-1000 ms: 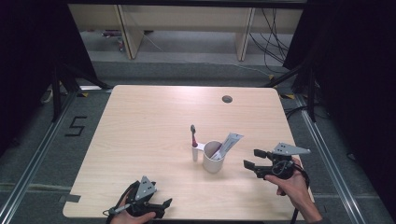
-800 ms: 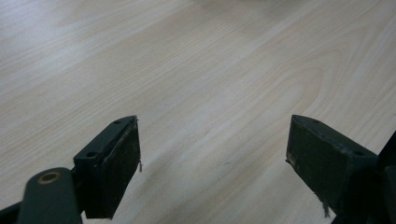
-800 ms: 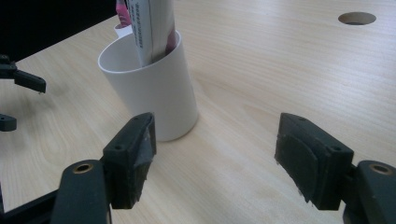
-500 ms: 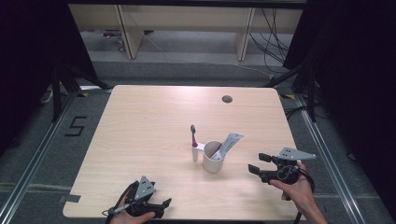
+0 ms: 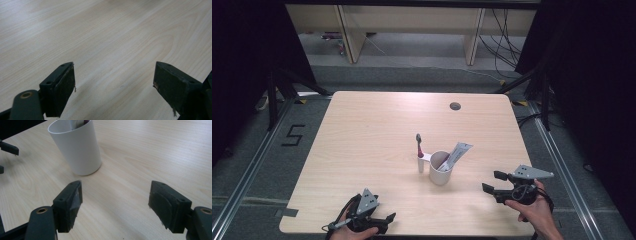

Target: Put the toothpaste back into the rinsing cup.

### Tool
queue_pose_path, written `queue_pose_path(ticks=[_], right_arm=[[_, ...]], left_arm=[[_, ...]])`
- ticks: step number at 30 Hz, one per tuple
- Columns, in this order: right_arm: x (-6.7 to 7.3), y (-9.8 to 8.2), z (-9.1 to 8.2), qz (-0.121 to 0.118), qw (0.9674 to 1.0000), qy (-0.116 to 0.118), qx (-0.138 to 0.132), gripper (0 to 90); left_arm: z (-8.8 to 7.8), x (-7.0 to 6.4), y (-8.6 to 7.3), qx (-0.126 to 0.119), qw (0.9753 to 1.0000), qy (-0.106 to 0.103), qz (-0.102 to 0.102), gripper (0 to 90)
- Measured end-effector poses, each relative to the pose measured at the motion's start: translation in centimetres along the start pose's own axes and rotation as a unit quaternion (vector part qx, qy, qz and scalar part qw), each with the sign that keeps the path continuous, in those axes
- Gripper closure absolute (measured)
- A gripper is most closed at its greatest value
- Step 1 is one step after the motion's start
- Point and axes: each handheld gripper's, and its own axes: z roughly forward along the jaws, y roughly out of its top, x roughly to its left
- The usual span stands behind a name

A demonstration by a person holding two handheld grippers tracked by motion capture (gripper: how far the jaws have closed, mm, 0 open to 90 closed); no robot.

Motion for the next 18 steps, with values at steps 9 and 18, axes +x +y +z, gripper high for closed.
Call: queue_pose_path(ticks=[9,18], right_arm=[[0.0,-0.8,-0.8,-0.001,0.9999,-0.012,0.0,25.7],[0.4,-1.4,-1.1,0.011,0.9997,-0.023,0.006,21.4]], left_arm=[[0.0,0.0,0.0,0.0,1.0,0.0,0.001,17.1],[0.0,0.0,0.0,0.001,1.0,0.003,0.002,17.1]])
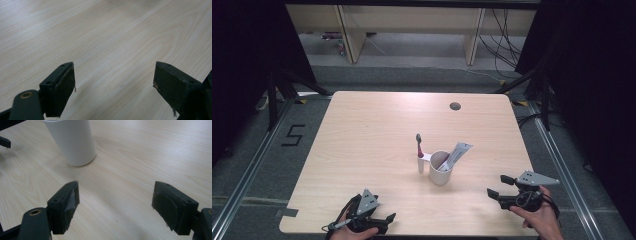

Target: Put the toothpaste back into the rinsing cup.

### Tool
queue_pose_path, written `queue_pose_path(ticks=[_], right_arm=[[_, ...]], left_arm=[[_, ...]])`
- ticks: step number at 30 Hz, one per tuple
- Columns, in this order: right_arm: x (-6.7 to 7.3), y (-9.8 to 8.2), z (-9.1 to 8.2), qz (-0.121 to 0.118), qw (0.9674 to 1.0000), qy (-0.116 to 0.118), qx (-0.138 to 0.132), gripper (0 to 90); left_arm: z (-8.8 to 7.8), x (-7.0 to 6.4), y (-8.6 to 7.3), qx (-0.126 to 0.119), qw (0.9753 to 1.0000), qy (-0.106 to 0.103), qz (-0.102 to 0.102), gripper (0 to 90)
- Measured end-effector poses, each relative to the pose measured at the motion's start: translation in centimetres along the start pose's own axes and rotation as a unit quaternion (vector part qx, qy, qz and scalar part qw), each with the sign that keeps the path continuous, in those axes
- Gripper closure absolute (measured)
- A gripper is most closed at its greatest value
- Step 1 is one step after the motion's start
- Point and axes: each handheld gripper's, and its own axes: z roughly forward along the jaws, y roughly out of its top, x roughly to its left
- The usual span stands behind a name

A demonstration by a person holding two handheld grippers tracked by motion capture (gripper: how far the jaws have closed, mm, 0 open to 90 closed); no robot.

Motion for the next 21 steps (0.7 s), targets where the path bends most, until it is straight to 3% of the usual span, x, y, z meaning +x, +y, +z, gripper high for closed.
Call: queue_pose_path(ticks=[3,4,5,7,8,9,11,12,13,16,17,18,19,21], right_arm=[[0.0,-0.1,-0.1,-0.02,0.9995,-0.023,0.005,17.8],[0.2,-0.2,-0.2,-0.004,0.9997,-0.02,0.015,17.8],[0.1,-0.2,-0.2,-0.021,0.9994,-0.026,0.012,17.6],[0.2,-0.4,-0.1,-0.014,0.9995,-0.022,0.015,16.8],[0.2,-0.5,-0.2,-0.021,0.9993,-0.025,0.018,16.8],[0.5,-0.6,-0.2,-0.005,0.9995,-0.022,0.02,16.8],[0.3,-0.6,-0.4,-0.024,0.9991,-0.027,0.023,16.8],[0.6,-0.8,-0.5,0.002,0.9994,-0.023,0.027,16.8],[0.4,-0.8,-0.5,-0.02,0.9993,-0.026,0.02,16.8],[0.6,-1.0,-0.7,-0.011,0.9992,-0.024,0.029,16.9],[0.5,-1.0,-0.7,-0.022,0.999,-0.028,0.028,16.9],[0.8,-1.2,-0.7,-0.01,0.9991,-0.025,0.033,16.9],[0.5,-1.2,-0.7,-0.028,0.9986,-0.03,0.032,16.9],[0.9,-1.4,-0.8,-0.007,0.9989,-0.026,0.039,17.0]], left_arm=[[0.0,0.0,0.0,0.0,1.0,-0.001,0.0,17.1],[0.0,0.0,0.0,0.001,1.0,0.0,0.001,17.1],[0.0,0.1,0.0,0.003,1.0,0.0,0.002,17.1],[0.0,0.0,0.0,0.002,1.0,0.001,0.002,17.1],[0.0,0.1,0.0,0.002,1.0,0.001,0.002,17.1],[0.0,0.1,0.0,0.004,1.0,0.004,0.003,17.1],[-0.1,0.0,0.0,0.001,1.0,0.0,-0.002,17.1],[-0.1,0.0,0.0,0.0,1.0,0.0,-0.003,17.1],[-0.1,0.0,0.0,-0.001,1.0,0.0,-0.003,17.1],[0.0,0.1,0.0,0.003,1.0,0.005,0.0,17.1],[0.0,0.1,0.0,0.002,1.0,0.002,0.002,17.1],[0.0,0.0,0.0,0.001,1.0,0.001,0.002,17.1],[0.0,0.0,0.0,0.001,1.0,0.001,0.001,17.1],[0.0,0.0,0.0,0.001,1.0,0.001,0.002,17.1]])
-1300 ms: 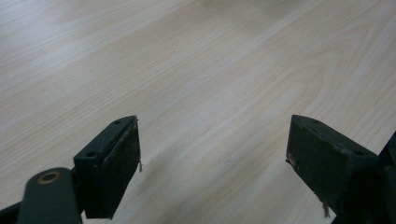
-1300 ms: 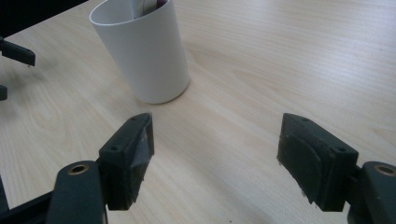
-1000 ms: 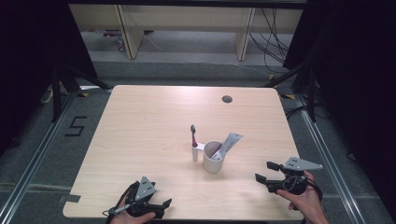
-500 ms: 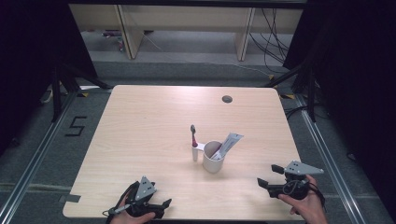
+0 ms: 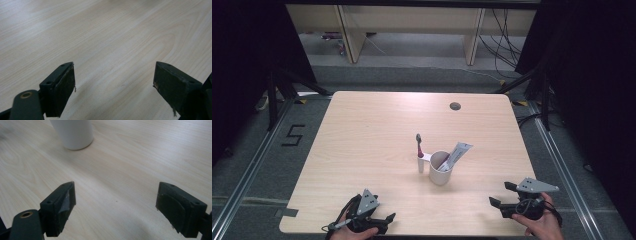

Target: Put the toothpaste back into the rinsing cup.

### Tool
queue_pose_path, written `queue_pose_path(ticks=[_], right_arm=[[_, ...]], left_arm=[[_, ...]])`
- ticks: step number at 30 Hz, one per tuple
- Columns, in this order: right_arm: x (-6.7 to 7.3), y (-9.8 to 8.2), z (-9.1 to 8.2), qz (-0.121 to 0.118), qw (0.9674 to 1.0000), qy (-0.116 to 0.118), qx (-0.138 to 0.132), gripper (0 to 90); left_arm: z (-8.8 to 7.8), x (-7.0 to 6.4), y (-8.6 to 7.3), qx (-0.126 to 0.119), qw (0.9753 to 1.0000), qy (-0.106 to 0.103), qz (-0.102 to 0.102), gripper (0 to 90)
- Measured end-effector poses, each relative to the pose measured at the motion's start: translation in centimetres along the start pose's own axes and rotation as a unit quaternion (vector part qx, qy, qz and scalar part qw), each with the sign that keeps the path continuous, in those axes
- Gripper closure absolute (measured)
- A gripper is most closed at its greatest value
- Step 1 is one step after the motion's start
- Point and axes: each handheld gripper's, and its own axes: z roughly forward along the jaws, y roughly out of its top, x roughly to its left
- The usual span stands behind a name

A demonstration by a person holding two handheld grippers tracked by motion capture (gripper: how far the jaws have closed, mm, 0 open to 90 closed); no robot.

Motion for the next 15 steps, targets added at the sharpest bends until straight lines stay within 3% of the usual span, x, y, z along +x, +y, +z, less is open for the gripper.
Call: queue_pose_path(ticks=[1,3,7,8,10,12,15], right_arm=[[-0.16,-0.03,-0.06,-0.014,0.9999,-0.005,0.004,17.0],[0.11,-0.22,-0.07,-0.006,1.0,-0.003,0.006,17.0],[0.08,-0.43,-0.18,-0.026,0.9996,-0.001,0.012,18.0],[0.27,-0.51,-0.19,-0.019,0.9997,0.003,0.018,18.3],[0.27,-0.59,-0.15,-0.038,0.9991,0.0,0.02,18.1],[0.69,-0.71,-0.21,-0.023,0.9994,0.001,0.027,18.2],[0.58,-0.82,-0.14,-0.041,0.9989,0.002,0.025,18.1]], left_arm=[[0.01,0.0,-0.01,0.0,1.0,0.0,-0.001,17.1],[0.01,0.02,-0.02,0.001,1.0,0.001,0.0,17.1],[0.02,-0.01,-0.03,0.001,1.0,0.0,0.002,17.1],[-0.01,0.02,-0.03,0.004,1.0,0.001,0.006,17.1],[0.04,-0.07,-0.03,-0.002,1.0,-0.001,0.001,17.1],[0.04,-0.11,-0.03,-0.003,1.0,-0.005,0.0,16.8],[0.09,-0.12,-0.05,-0.004,1.0,-0.006,0.0,16.6]])
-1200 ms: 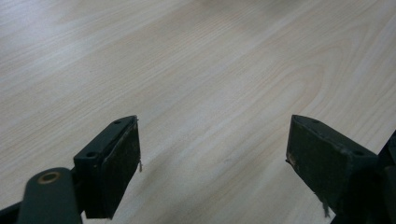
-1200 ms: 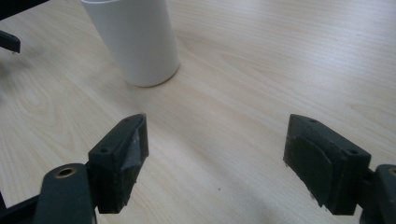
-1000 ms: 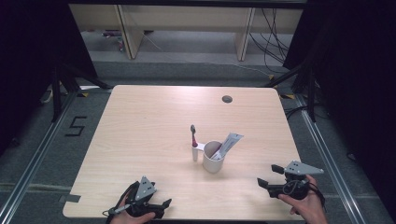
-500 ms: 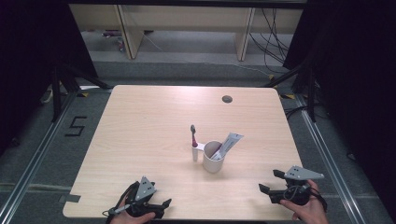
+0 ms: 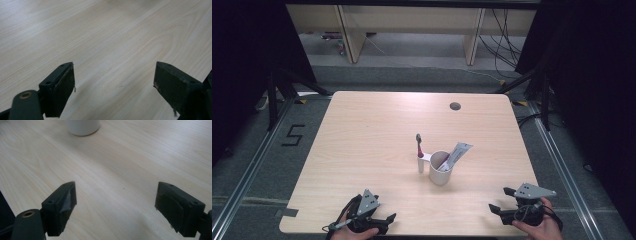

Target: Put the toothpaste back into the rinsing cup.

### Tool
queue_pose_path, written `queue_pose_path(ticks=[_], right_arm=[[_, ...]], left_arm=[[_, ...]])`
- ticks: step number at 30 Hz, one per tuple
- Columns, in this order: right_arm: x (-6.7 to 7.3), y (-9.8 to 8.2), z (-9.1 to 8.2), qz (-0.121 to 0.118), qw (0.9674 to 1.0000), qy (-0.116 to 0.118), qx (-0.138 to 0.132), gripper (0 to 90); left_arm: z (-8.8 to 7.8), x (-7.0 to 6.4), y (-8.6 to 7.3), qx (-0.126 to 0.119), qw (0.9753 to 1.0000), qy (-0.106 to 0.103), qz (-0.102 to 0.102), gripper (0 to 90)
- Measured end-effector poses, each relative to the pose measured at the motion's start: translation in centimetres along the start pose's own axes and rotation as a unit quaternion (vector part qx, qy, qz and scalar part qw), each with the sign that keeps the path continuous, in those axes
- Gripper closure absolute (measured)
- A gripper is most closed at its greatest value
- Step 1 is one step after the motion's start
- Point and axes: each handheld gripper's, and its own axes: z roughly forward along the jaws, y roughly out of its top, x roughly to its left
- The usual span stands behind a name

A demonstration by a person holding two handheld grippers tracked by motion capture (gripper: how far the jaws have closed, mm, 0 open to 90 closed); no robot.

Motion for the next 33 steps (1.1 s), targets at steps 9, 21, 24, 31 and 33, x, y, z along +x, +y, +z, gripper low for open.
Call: queue_pose_path(ticks=[9,21,24,31,33], right_arm=[[0.1,-0.4,-0.2,-0.007,0.9999,-0.007,0.011,17.7],[-0.2,-1.1,-0.8,0.001,0.9996,-0.023,0.018,17.6],[-0.3,-1.1,-0.9,0.0,0.9996,-0.024,0.018,17.7],[-0.4,-1.1,-1.0,0.015,0.9992,-0.027,0.024,17.6],[-0.3,-1.1,-1.0,0.024,0.999,-0.027,0.026,17.6]], left_arm=[[0.1,0.2,0.0,0.002,1.0,0.005,0.005,16.5],[0.1,0.0,0.0,0.003,1.0,0.003,0.004,16.6],[0.1,0.0,0.0,0.003,1.0,0.004,0.006,16.6],[0.0,0.0,0.0,0.003,1.0,0.004,0.006,16.6],[0.0,0.0,0.0,0.004,1.0,0.006,0.007,16.6]])
